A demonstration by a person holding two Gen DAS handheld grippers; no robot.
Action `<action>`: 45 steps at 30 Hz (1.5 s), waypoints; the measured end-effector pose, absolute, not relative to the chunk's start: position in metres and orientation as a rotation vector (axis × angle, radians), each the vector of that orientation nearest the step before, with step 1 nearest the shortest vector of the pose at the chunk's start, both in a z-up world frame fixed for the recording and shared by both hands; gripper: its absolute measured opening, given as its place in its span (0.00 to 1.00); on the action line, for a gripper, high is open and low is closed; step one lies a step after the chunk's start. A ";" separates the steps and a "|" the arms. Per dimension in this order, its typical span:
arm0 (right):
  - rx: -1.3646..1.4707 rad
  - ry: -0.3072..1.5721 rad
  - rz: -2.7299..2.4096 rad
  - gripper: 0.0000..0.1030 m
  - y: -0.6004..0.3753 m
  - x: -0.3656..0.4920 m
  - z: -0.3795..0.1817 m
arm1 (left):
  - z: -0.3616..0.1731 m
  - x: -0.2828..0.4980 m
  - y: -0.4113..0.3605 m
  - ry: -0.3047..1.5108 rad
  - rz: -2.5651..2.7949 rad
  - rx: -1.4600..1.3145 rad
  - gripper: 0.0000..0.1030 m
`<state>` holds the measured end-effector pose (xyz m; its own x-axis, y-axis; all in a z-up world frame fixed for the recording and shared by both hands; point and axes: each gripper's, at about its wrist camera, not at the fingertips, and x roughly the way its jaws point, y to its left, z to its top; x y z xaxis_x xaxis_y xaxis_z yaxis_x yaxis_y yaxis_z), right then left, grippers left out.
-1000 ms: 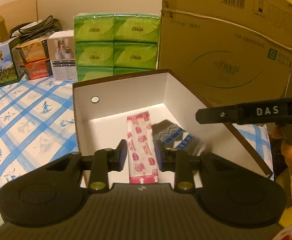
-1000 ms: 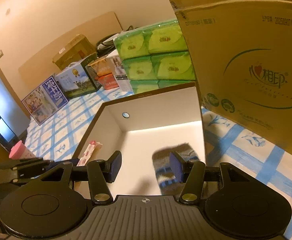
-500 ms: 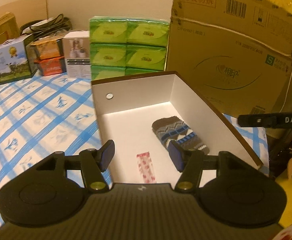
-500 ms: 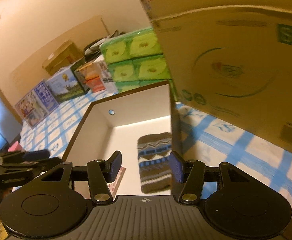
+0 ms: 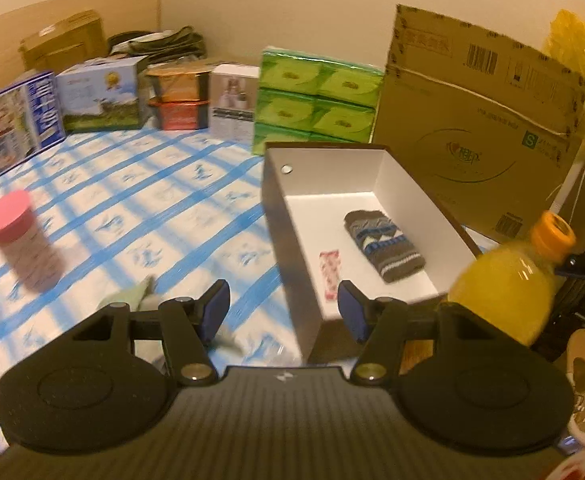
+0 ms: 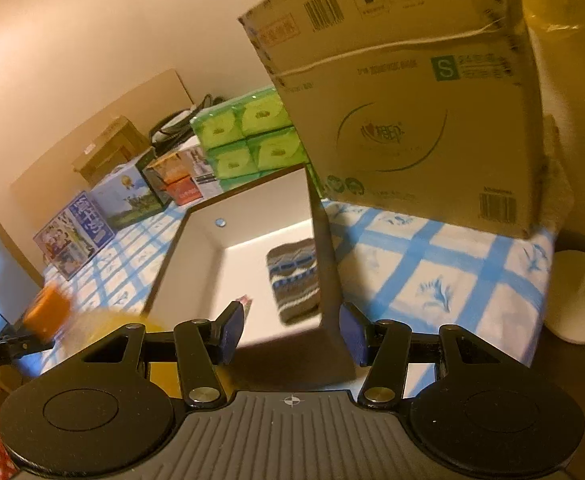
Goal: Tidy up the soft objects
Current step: 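Move both grippers back from the box toward the cloth pile, then grasp the beige cloth beside the juice bottle with the right gripper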
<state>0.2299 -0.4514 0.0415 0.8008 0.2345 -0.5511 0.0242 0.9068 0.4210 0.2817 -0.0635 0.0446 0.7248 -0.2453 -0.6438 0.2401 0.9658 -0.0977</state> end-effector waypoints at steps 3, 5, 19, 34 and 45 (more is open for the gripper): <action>0.420 0.622 0.122 0.52 -0.436 0.200 0.047 | 0.050 0.251 -0.042 0.704 -0.241 -0.036 0.55; 0.417 0.615 0.131 0.52 -0.425 0.182 0.051 | 0.053 0.231 -0.030 0.702 -0.224 -0.054 0.55; 0.387 0.625 0.249 0.52 -0.321 0.091 0.057 | 0.063 0.120 0.029 0.654 -0.138 -0.080 0.55; 0.138 0.705 0.318 0.52 -0.244 0.100 0.002 | 0.022 0.110 0.059 0.709 -0.032 -0.082 0.55; 0.030 0.771 0.228 0.52 -0.236 0.149 -0.054 | -0.025 0.152 0.052 0.793 -0.033 -0.061 0.55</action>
